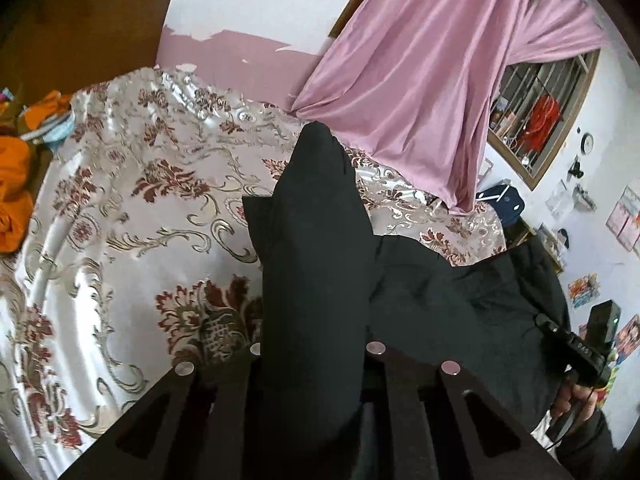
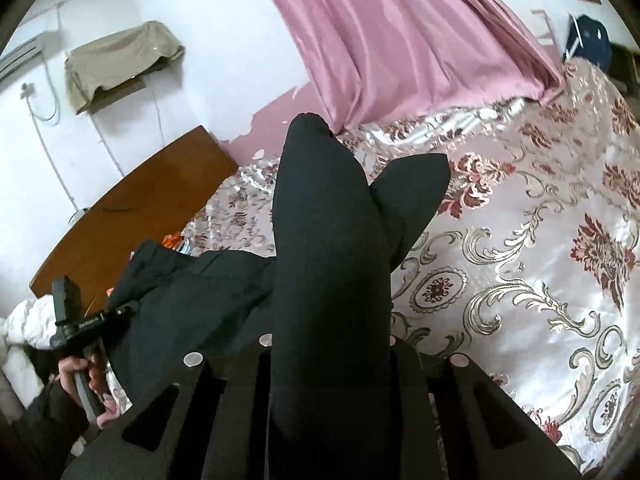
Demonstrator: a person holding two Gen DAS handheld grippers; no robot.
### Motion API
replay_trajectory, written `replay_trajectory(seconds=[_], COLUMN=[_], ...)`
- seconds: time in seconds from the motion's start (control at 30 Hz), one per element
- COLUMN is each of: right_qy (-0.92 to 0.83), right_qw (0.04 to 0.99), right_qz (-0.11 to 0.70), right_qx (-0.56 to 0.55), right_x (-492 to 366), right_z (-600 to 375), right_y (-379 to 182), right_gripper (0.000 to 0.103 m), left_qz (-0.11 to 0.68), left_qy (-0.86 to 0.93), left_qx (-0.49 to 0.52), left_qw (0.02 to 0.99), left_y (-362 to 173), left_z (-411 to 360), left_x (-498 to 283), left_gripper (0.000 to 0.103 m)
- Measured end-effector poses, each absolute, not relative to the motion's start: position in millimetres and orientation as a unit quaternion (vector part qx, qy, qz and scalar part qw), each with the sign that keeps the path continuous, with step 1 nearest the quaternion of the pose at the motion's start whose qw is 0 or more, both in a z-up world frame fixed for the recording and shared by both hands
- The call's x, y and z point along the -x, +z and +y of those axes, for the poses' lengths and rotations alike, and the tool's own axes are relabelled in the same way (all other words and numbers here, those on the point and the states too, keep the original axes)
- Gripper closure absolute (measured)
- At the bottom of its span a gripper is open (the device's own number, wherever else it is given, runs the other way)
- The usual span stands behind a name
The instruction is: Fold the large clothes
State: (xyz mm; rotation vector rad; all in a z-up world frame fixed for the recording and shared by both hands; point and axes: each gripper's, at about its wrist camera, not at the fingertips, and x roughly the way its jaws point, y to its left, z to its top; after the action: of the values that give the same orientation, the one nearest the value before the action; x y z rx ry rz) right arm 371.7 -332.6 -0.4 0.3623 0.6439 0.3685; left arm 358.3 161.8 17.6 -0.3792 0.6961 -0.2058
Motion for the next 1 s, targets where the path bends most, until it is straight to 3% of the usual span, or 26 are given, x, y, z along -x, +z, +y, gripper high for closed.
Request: replay_trajectory(seconds=[0.33, 0.47, 0.53, 0.57, 0.6, 0.67, 0.77, 1.0], right_qy=[0.12, 0.078, 0.066, 0.06, 0.056, 0.033, -0.02, -0.041], right_qw=[0.911, 0.893, 0.89, 0.889, 0.89, 0.897, 0.915, 0.942], right_qz=[0.363, 0.395, 0.412, 0.42, 0.423, 0.42, 0.393, 0.331], right_qx=[-0.155, -0.2, -0.182, -0.169, -0.161, -0.138, -0.086, -0.034], right_x=[-364, -367, -369, -370, -369, -365, -358, -338], right_z=[-321, -348, -349, -349, -345, -341, -336, -322], right_y=[-55, -78, -85, -87, -87, -86, -72, -27], right_gripper=[0.087, 0.072, 0.056, 0.044, 0.035, 0.023, 0.011, 0.006], left_qz=[0.389, 0.409, 0.413, 0.418, 0.423, 0.425, 0.406, 0.36], left_qy=[-0.066, -0.057, -0.048, -0.038, -0.027, -0.002, 0.01, 0.022], left_qx=[0.165, 0.182, 0.174, 0.17, 0.169, 0.18, 0.214, 0.195], left_qw=[0.904, 0.893, 0.893, 0.892, 0.89, 0.887, 0.888, 0.912], left_y=[-31, -43, -43, -44, -44, -44, -38, -13], left_z=[158, 166, 164, 164, 165, 171, 179, 171], left_x=[-374, -379, -378, -377, -378, -374, -365, -341], left_gripper=[0.091, 0.082, 0.073, 0.063, 0.043, 0.017, 0.013, 0.0])
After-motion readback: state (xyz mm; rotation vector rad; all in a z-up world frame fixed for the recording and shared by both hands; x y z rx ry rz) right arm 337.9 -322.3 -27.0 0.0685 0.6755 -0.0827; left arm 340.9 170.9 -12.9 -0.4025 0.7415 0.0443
